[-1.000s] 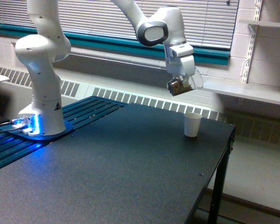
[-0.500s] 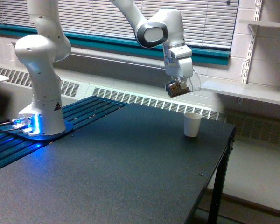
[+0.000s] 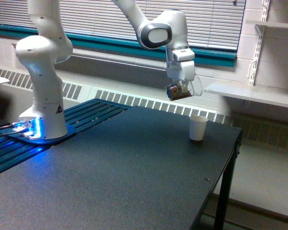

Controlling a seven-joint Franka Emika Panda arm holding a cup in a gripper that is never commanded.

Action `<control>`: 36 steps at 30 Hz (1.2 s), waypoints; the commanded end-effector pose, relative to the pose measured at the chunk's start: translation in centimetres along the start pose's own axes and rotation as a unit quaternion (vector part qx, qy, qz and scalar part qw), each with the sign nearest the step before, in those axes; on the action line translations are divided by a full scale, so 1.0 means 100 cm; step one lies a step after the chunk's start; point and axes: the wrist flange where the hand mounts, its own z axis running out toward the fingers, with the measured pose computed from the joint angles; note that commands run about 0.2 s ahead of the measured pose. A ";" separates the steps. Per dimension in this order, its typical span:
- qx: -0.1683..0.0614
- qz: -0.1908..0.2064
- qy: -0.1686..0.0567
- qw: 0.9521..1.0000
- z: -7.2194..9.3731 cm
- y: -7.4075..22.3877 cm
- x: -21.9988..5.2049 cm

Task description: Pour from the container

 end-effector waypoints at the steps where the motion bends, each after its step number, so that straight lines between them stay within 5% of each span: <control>1: -0.006 0.017 -0.001 1.000 0.002 -0.008 0.002; 36: -0.030 0.011 -0.033 0.999 0.022 -0.018 0.009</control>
